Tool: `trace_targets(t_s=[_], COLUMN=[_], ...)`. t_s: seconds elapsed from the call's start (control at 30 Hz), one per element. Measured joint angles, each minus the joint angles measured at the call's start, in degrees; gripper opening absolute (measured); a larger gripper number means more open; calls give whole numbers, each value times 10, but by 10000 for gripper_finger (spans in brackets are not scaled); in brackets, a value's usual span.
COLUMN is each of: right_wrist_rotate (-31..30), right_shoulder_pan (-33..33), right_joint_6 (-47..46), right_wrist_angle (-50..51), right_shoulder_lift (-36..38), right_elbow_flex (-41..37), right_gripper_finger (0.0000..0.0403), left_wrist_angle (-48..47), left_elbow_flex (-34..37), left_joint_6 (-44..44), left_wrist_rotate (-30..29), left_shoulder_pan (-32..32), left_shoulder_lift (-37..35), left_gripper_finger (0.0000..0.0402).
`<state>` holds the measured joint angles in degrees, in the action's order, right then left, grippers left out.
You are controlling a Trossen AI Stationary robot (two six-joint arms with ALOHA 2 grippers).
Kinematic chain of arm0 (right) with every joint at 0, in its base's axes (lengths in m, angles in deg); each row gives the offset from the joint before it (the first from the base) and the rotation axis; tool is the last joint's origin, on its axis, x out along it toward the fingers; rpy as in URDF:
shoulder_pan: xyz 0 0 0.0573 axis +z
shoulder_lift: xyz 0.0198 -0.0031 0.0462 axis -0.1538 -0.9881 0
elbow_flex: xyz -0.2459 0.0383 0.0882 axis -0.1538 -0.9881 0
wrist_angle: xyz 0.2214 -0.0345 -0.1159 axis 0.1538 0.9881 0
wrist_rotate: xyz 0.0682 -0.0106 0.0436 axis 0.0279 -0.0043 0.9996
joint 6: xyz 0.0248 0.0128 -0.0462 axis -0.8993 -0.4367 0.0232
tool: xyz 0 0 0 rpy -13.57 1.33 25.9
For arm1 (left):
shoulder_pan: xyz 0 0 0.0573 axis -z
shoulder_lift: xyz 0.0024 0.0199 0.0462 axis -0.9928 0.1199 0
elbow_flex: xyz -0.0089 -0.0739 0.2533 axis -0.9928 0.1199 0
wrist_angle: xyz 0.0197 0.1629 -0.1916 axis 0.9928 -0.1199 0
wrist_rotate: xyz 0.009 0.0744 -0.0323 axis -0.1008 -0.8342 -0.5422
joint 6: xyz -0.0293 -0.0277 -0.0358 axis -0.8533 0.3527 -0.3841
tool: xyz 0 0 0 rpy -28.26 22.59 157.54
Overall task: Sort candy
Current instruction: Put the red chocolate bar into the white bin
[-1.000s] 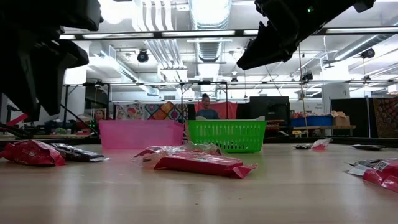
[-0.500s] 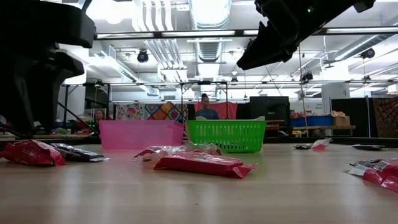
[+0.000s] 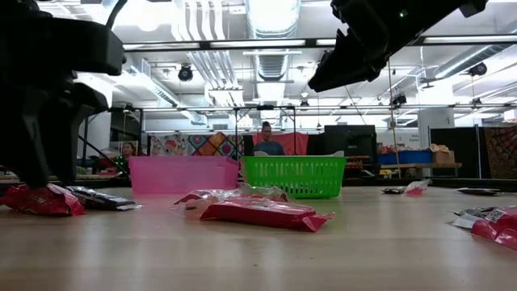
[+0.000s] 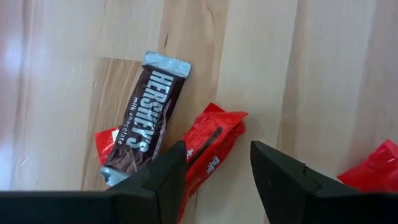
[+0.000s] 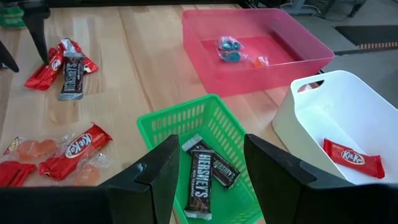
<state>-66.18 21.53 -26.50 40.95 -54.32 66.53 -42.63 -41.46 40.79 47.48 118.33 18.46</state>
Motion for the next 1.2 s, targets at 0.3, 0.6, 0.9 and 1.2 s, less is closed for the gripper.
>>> trace_targets(t_s=[0.3,0.6,0.9,1.2], right_wrist_rotate=[0,2,2,2], right_shoulder_pan=[0,0,0,0], right_joint_6=[0,0,0,0], right_wrist_angle=[0,1,1,2], right_shoulder_lift=[-3,-3,-3,-3], right_elbow_flex=[0,-1,-1,-1], right_gripper_finger=[172,171,171,171], left_wrist_angle=[7,18,25,30], left_elbow_flex=[0,3,3,3], left_joint_6=[0,-3,-1,3], left_wrist_rotate=[-7,-8,-8,-11], left_shoulder_pan=[0,0,0,0], left_shoulder_lift=[0,0,26,33], left_gripper_finger=[162,162,162,160])
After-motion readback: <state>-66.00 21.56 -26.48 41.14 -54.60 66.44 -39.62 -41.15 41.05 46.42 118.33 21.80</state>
